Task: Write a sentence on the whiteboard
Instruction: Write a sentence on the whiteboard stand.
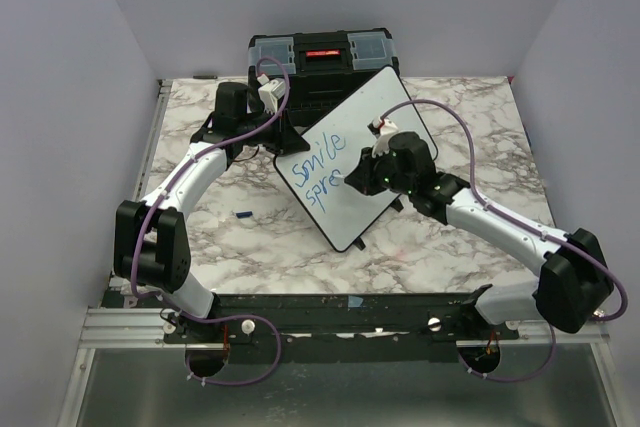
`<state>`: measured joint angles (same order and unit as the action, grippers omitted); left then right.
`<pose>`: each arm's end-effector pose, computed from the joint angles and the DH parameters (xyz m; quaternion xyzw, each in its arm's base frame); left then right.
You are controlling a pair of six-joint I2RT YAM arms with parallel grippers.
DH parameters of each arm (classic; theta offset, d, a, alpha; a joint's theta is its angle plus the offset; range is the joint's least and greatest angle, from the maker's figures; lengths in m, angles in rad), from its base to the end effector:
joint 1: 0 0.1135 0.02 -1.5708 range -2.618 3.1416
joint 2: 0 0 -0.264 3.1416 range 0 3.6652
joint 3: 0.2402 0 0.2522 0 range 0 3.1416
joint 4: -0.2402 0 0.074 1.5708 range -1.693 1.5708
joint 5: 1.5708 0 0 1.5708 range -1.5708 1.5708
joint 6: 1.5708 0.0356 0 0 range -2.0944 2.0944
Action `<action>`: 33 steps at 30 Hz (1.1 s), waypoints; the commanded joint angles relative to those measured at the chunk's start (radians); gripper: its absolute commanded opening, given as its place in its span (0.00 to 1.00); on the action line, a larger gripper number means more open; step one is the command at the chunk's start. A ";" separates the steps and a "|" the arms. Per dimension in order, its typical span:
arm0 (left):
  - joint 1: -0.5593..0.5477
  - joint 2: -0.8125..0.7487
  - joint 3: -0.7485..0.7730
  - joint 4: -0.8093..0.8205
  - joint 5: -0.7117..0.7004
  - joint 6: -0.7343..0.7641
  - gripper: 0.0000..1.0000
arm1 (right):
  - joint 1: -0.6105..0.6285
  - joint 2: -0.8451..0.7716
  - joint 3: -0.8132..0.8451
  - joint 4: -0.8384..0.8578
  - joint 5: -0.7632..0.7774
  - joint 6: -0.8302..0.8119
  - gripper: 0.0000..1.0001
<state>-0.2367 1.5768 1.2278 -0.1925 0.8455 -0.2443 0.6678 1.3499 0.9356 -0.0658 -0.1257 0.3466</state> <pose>0.3398 -0.1094 0.2998 0.1989 0.7946 -0.4538 0.3509 0.2387 0.1939 0.2769 -0.1686 0.8371 0.2984 0.4264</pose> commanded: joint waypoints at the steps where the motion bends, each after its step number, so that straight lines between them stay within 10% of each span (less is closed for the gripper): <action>1: -0.007 -0.033 0.011 0.096 -0.005 0.082 0.00 | 0.004 0.002 -0.035 -0.105 0.026 -0.020 0.01; 33: -0.008 -0.027 0.013 0.102 0.000 0.079 0.00 | 0.004 0.084 0.107 -0.114 0.061 -0.022 0.01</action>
<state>-0.2375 1.5768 1.2278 -0.1921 0.8459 -0.2443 0.6685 1.4288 1.1038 -0.1707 -0.0586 0.3172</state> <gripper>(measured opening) 0.168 0.125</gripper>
